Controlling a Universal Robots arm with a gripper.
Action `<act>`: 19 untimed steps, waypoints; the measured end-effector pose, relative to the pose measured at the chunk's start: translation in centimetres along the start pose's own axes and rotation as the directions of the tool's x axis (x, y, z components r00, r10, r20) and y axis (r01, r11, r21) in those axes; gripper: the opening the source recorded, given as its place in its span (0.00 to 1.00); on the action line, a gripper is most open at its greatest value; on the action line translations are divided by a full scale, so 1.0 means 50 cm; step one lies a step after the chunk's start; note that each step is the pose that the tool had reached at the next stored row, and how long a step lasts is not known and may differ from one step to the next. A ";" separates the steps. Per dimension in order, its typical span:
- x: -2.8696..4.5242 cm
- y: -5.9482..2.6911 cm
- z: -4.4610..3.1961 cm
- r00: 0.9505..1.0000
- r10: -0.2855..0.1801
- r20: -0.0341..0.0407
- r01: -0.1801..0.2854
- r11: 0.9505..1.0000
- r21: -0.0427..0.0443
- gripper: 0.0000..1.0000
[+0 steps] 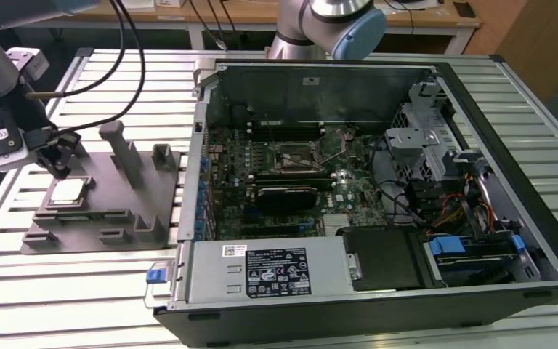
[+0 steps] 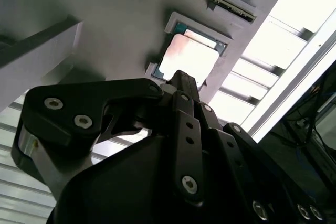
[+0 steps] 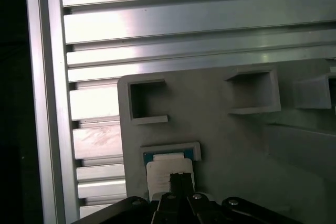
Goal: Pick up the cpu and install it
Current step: 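Pick up the cpu and move it towards the insertion slot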
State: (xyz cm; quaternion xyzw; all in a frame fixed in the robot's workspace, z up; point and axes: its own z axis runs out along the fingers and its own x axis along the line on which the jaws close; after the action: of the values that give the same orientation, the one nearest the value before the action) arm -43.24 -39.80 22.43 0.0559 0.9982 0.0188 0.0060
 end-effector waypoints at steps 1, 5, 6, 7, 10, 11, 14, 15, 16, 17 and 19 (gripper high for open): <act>0.000 -0.001 0.002 1.000 0.001 0.000 -0.001 1.000 0.000 0.11; 0.001 -0.010 0.009 1.000 0.004 -0.001 -0.004 1.000 0.000 0.11; 0.000 -0.012 0.012 1.000 0.004 -0.001 -0.004 1.000 0.000 0.11; 0.000 -0.013 0.015 1.000 0.004 -0.001 -0.004 1.000 0.000 0.11; 0.000 -0.015 0.023 1.000 0.004 -0.002 -0.004 1.000 0.000 0.11; 0.000 -0.015 0.026 1.000 0.004 -0.002 -0.004 1.000 0.000 0.11; 0.000 -0.017 0.033 1.000 0.004 -0.002 -0.004 1.000 0.000 0.11; 0.000 -0.018 0.035 1.000 0.004 -0.002 -0.004 1.000 0.001 0.11; 0.000 -0.018 0.037 1.000 0.004 -0.003 -0.004 1.000 0.001 0.11; 0.000 -0.019 0.038 1.000 0.004 -0.003 -0.004 1.000 0.000 0.11; 0.000 -0.021 0.041 1.000 0.004 -0.002 -0.004 1.000 0.000 0.11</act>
State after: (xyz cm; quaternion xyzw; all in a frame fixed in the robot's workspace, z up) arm -43.32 -40.75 20.32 0.0578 0.9981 0.0187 0.0047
